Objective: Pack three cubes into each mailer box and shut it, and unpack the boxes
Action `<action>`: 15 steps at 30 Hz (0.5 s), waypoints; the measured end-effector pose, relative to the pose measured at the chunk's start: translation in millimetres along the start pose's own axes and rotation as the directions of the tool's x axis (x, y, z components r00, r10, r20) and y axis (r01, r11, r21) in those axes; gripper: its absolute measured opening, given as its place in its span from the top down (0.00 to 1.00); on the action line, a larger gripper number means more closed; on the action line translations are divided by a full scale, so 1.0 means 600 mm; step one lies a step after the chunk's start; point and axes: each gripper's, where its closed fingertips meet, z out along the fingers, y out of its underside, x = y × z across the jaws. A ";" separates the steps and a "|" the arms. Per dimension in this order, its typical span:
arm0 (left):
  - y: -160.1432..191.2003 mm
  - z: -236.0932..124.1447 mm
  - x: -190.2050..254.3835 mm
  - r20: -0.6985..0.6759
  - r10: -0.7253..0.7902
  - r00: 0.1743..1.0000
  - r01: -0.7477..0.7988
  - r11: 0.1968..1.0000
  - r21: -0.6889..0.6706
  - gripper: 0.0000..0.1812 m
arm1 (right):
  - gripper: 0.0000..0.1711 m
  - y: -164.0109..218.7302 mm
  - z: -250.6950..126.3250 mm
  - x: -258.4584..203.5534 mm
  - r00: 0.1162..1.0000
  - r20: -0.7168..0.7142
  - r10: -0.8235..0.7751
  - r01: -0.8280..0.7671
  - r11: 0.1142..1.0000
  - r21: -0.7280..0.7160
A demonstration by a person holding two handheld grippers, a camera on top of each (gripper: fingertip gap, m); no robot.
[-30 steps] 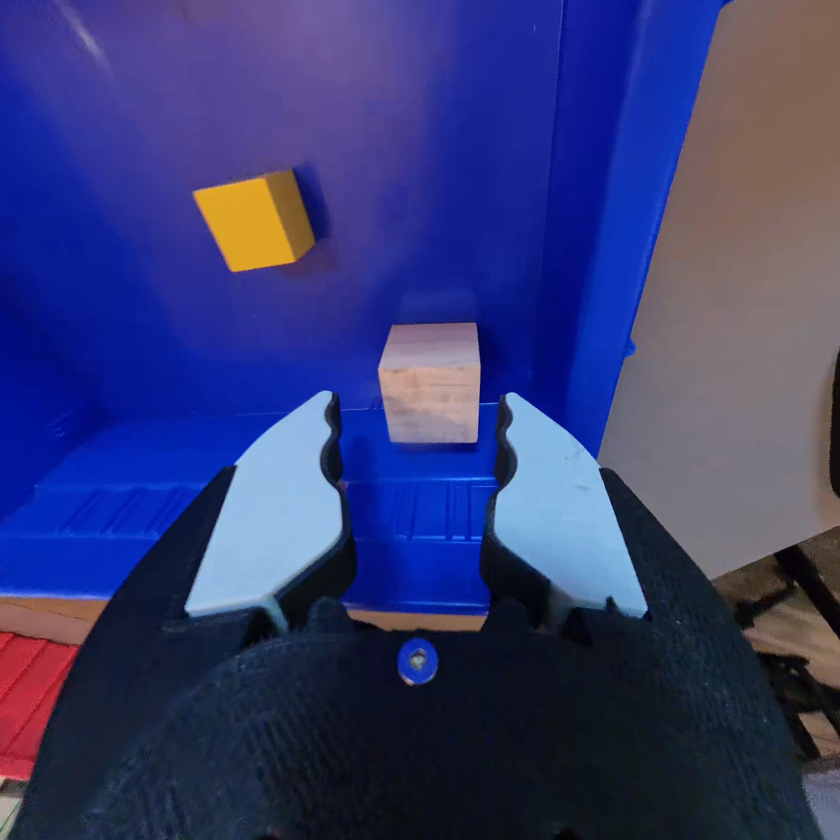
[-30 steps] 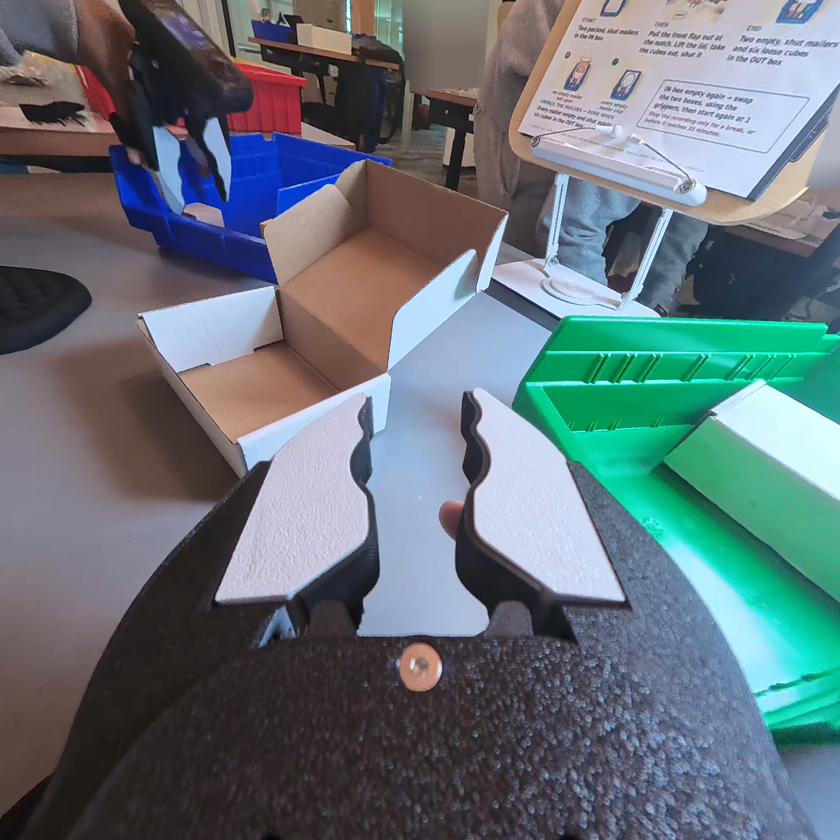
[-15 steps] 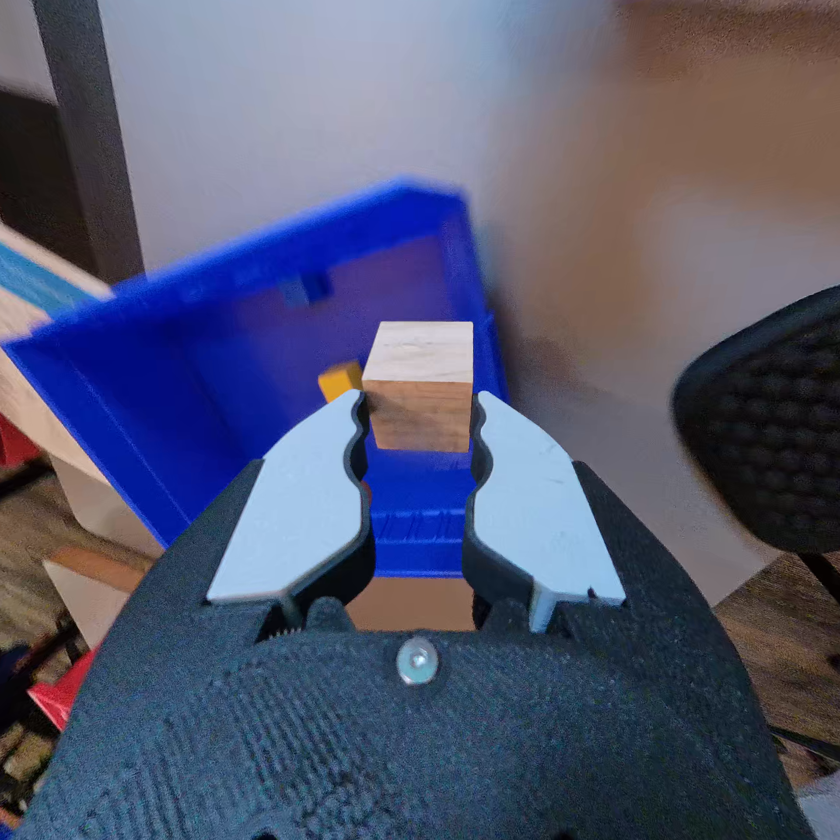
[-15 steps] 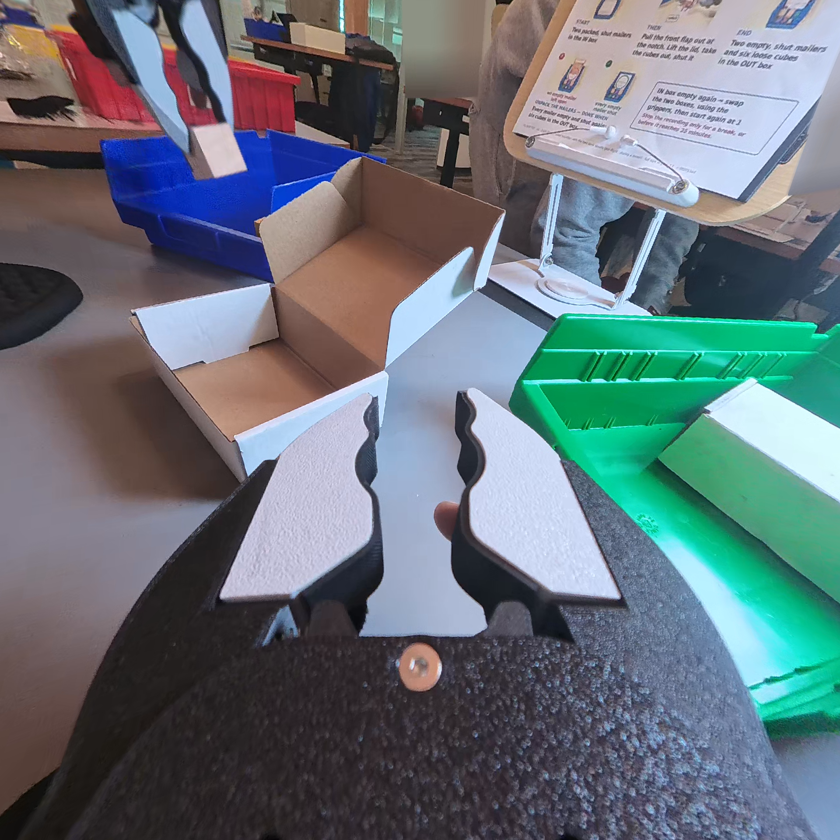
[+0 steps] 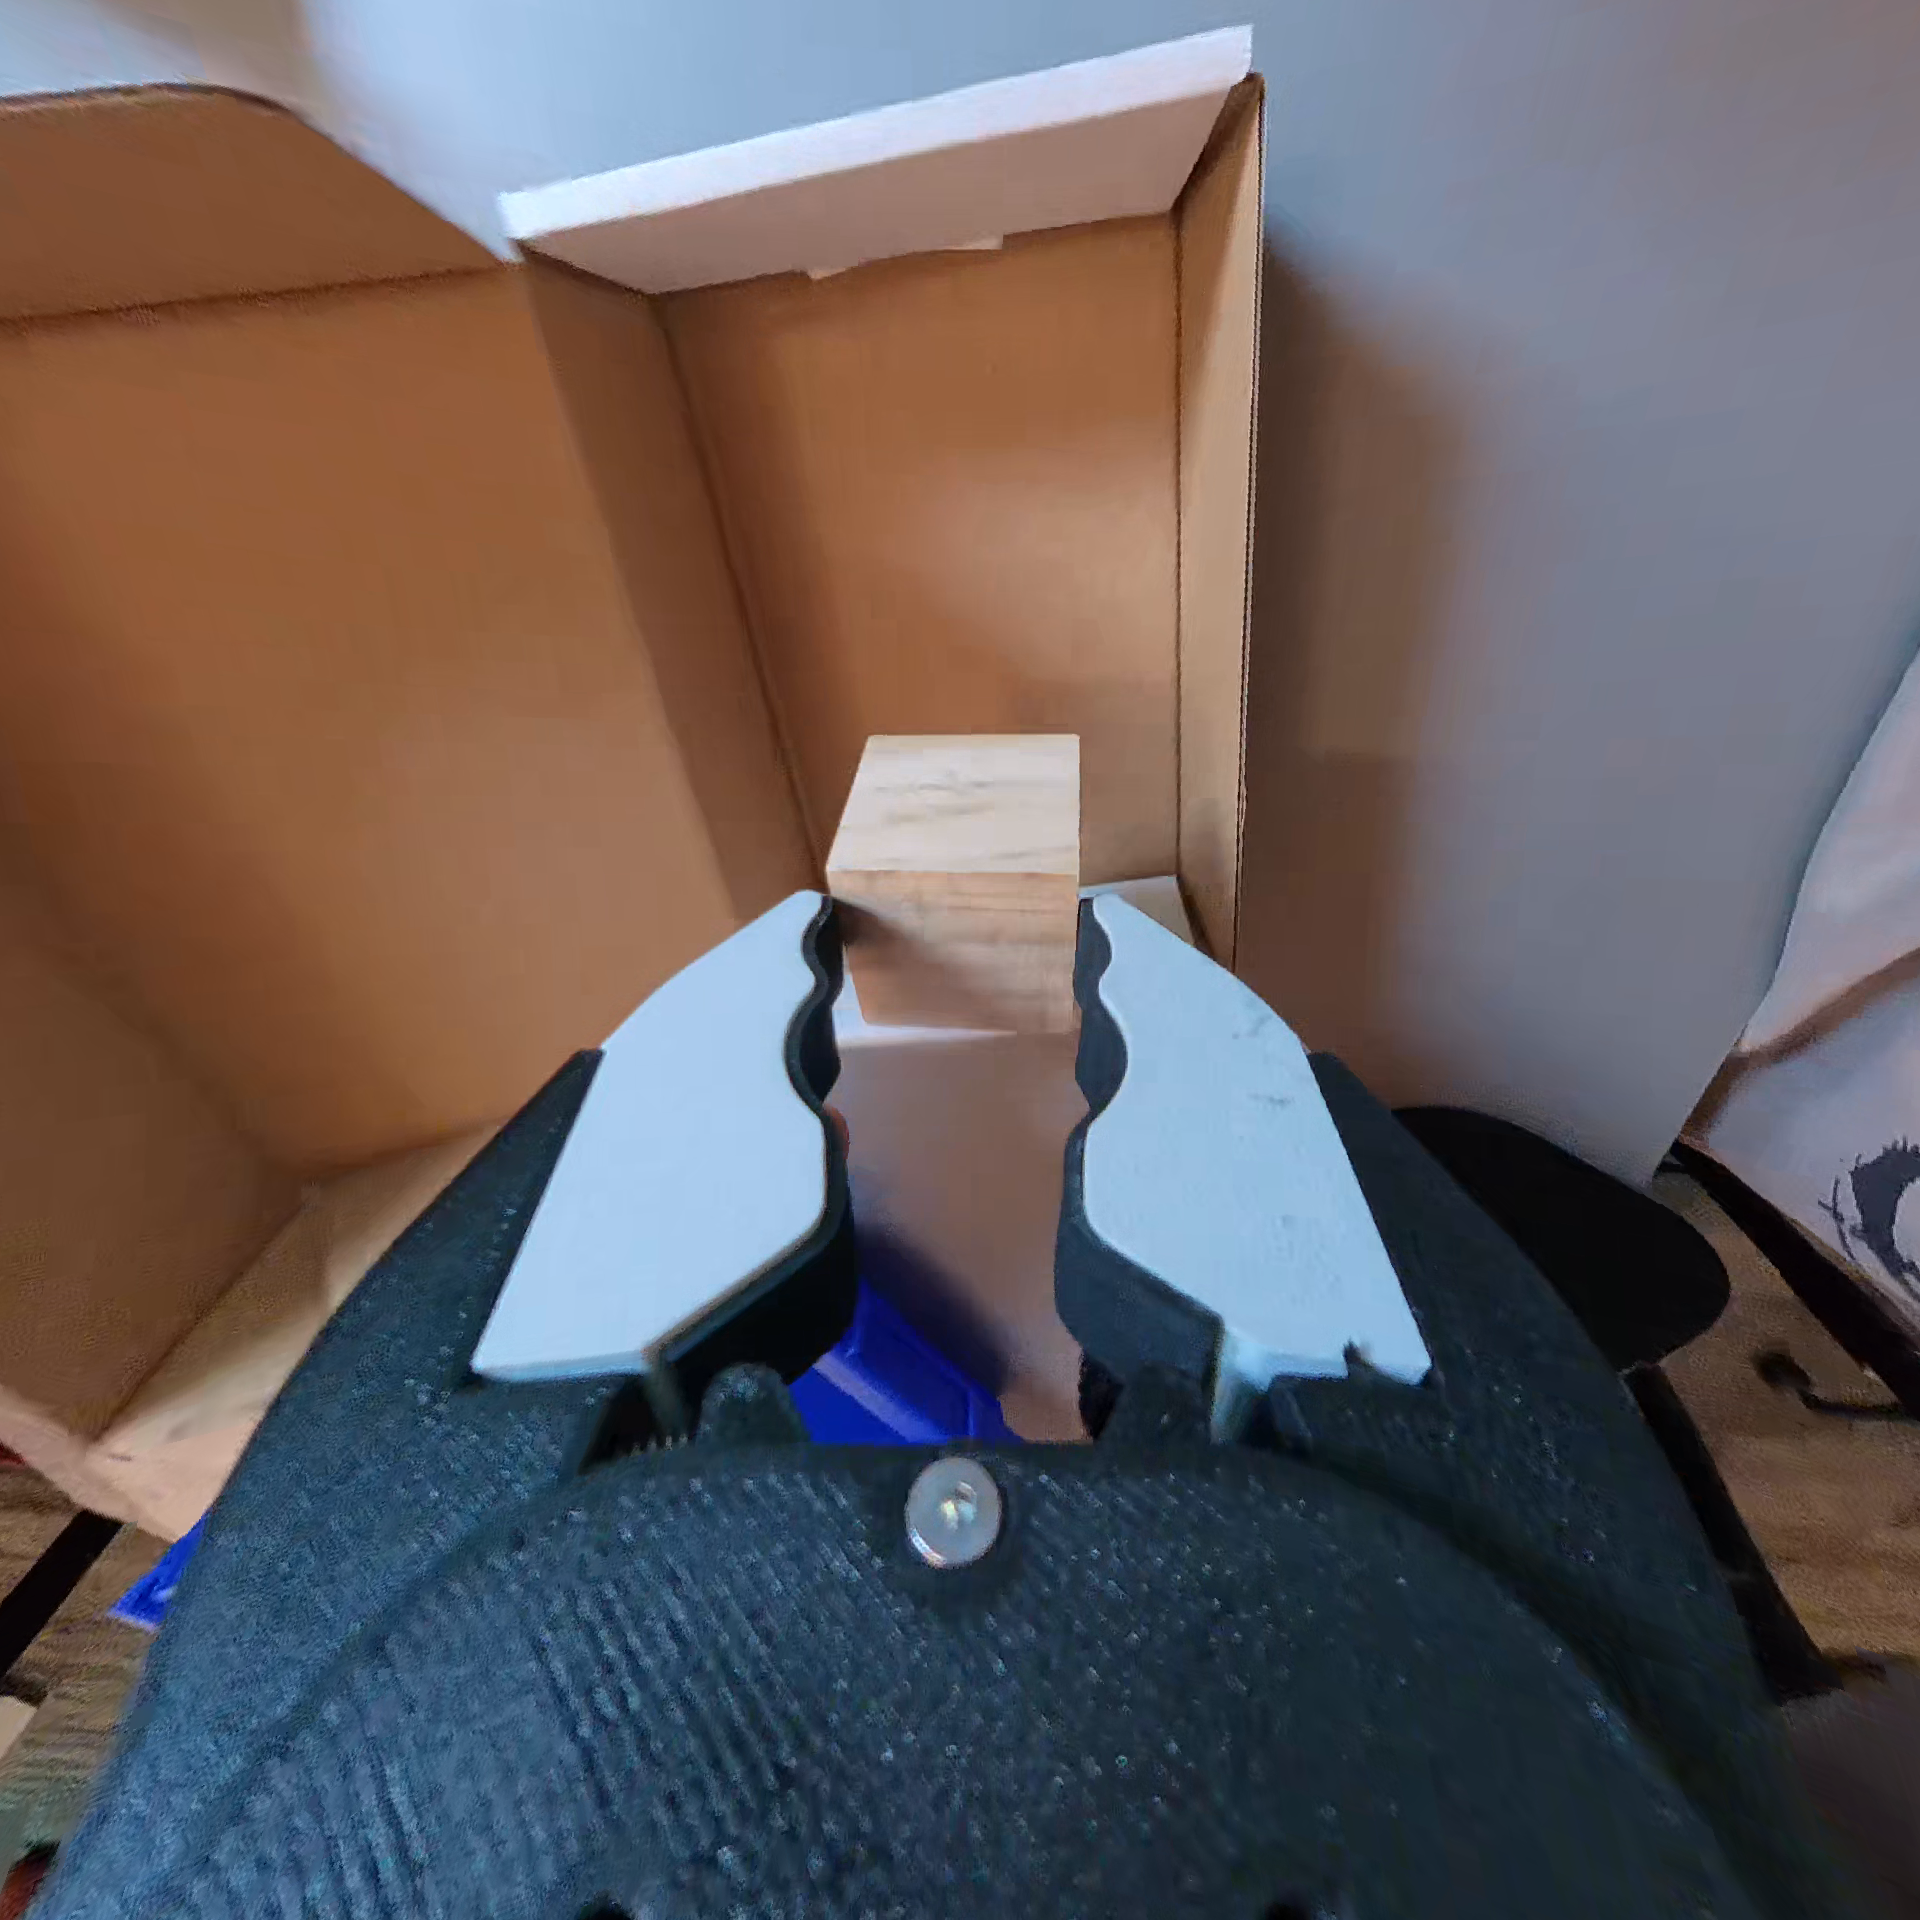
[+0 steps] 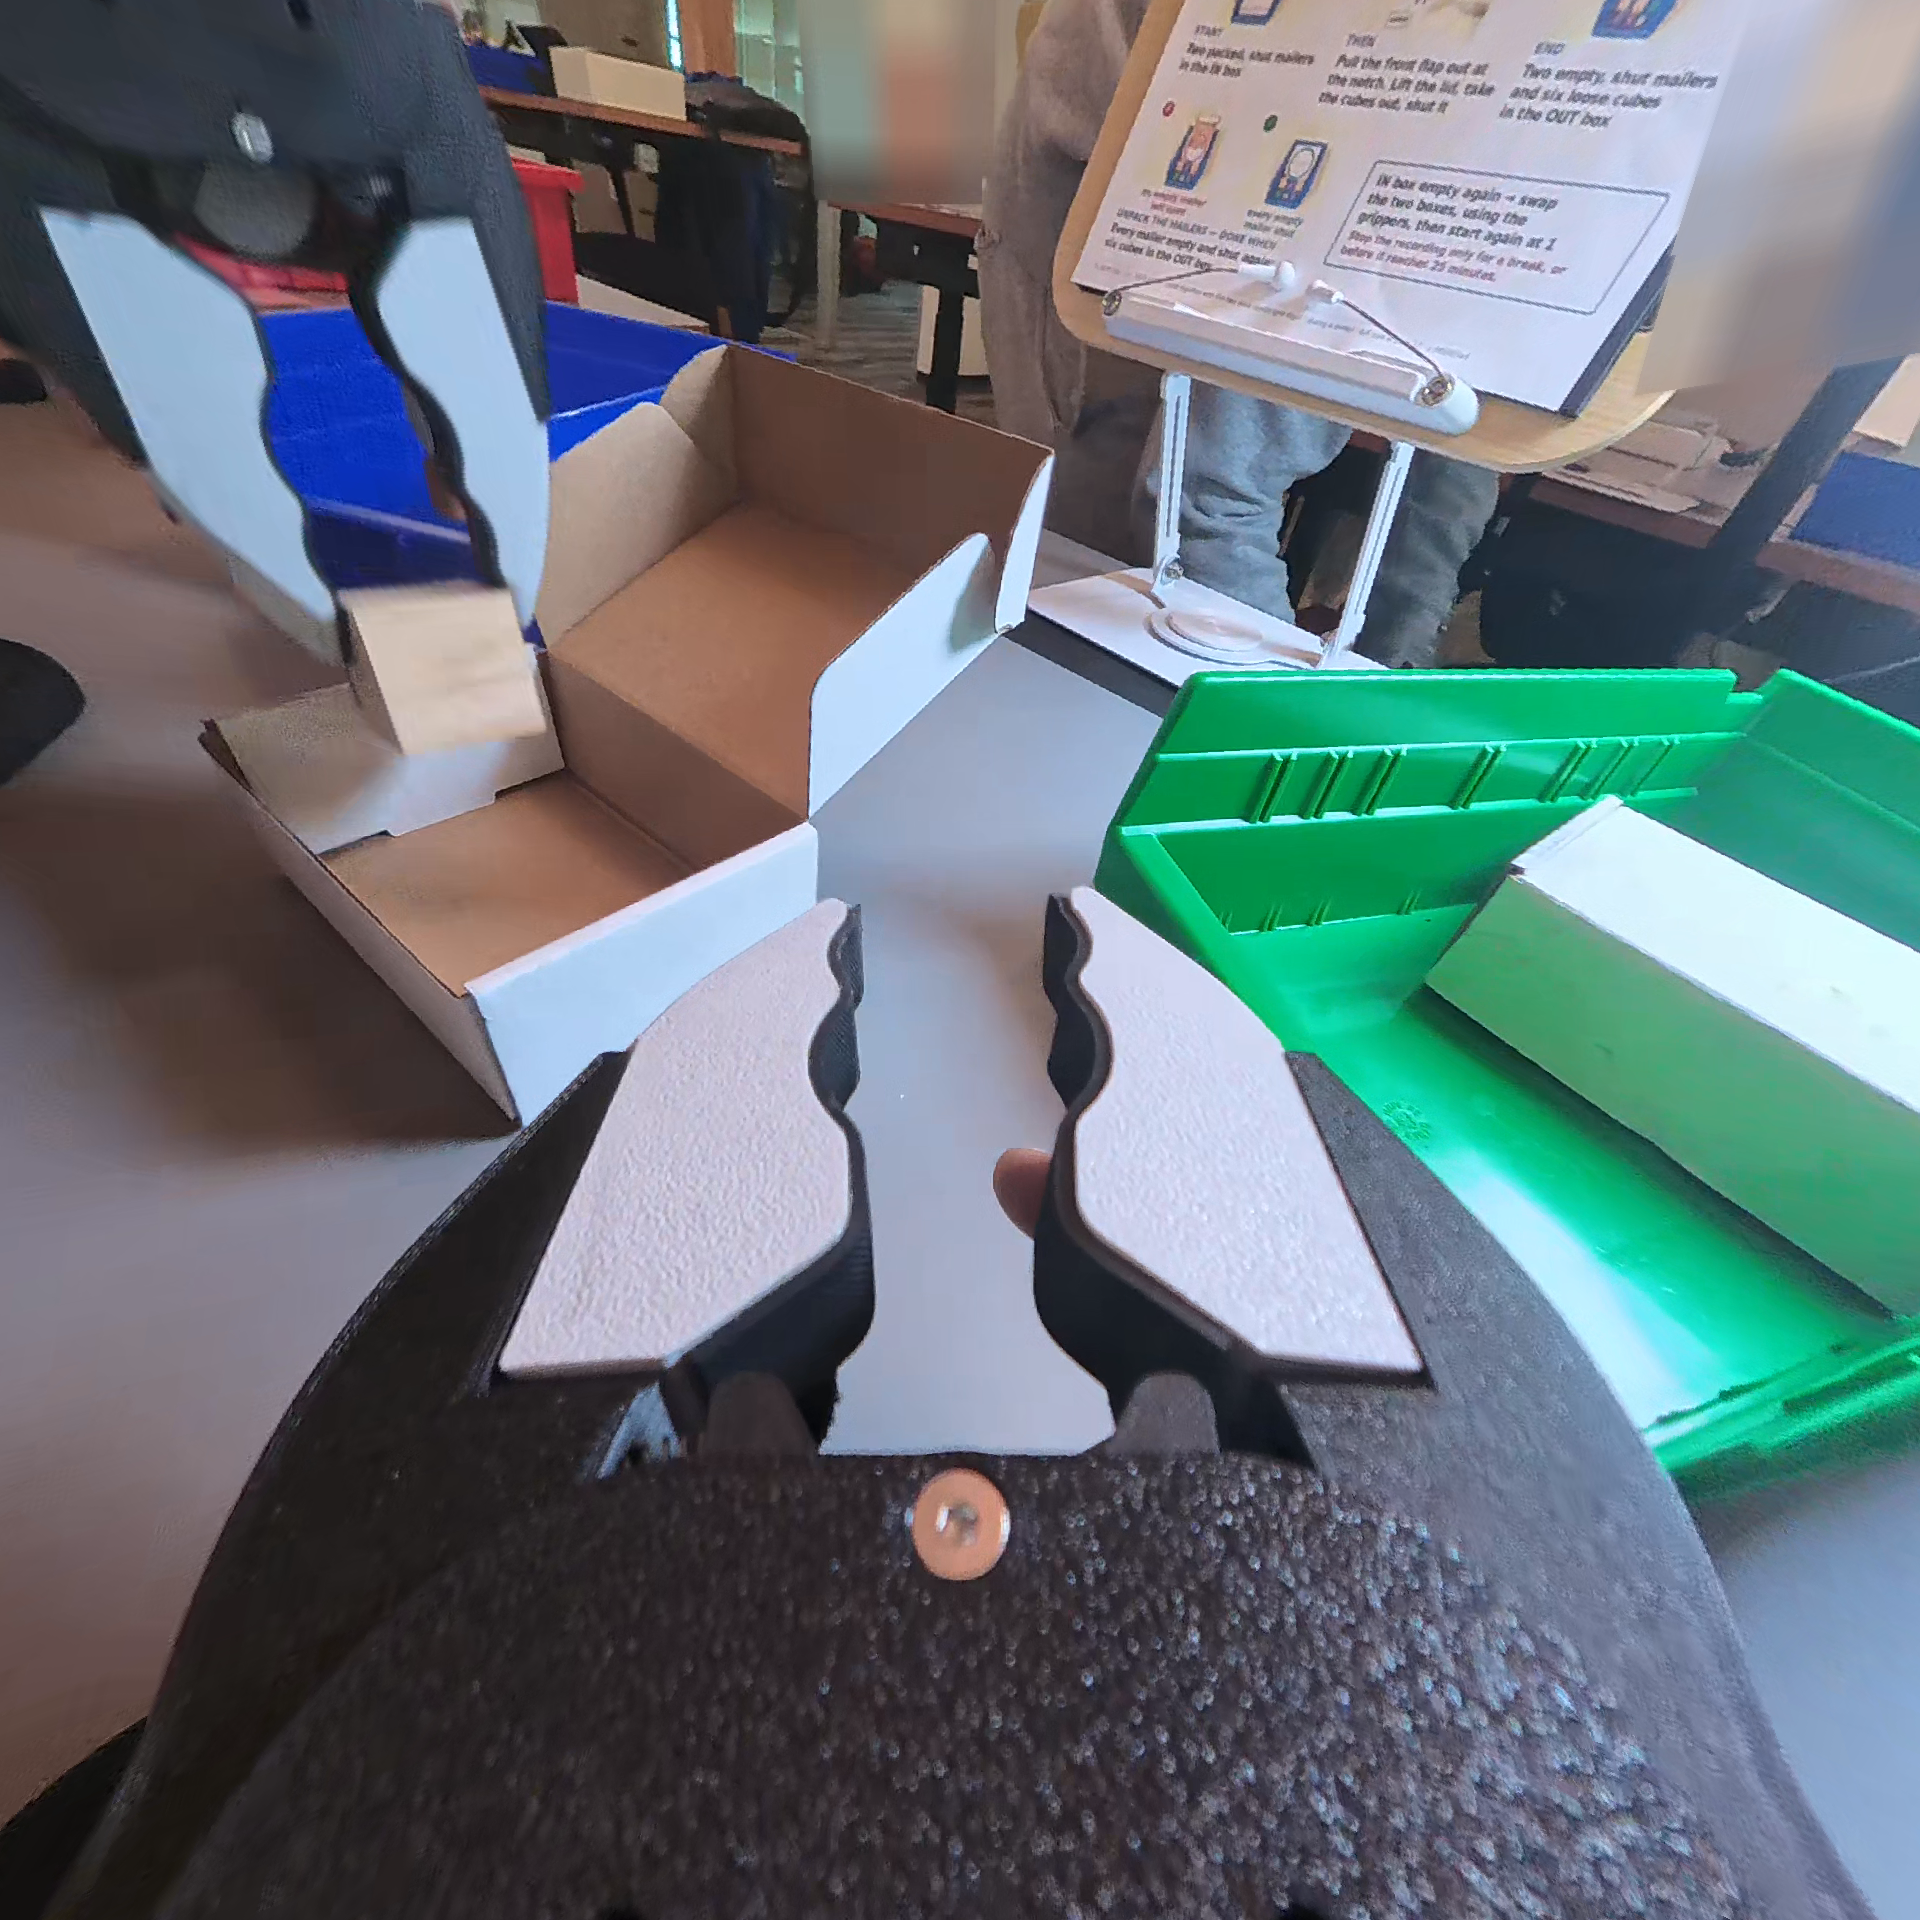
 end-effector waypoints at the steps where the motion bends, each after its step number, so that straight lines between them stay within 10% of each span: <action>1: -0.002 0.017 0.003 -0.017 0.003 1.000 -0.003 1.000 -0.030 0.76 | 0.81 0.000 -0.001 0.002 1.000 -0.001 0.006 -0.006 1.000 0.001; 15: 0.002 0.053 -0.016 0.052 -0.037 0.998 0.040 0.997 -0.063 0.73 | 0.80 0.000 -0.009 0.007 1.000 -0.006 0.005 -0.005 1.000 0.007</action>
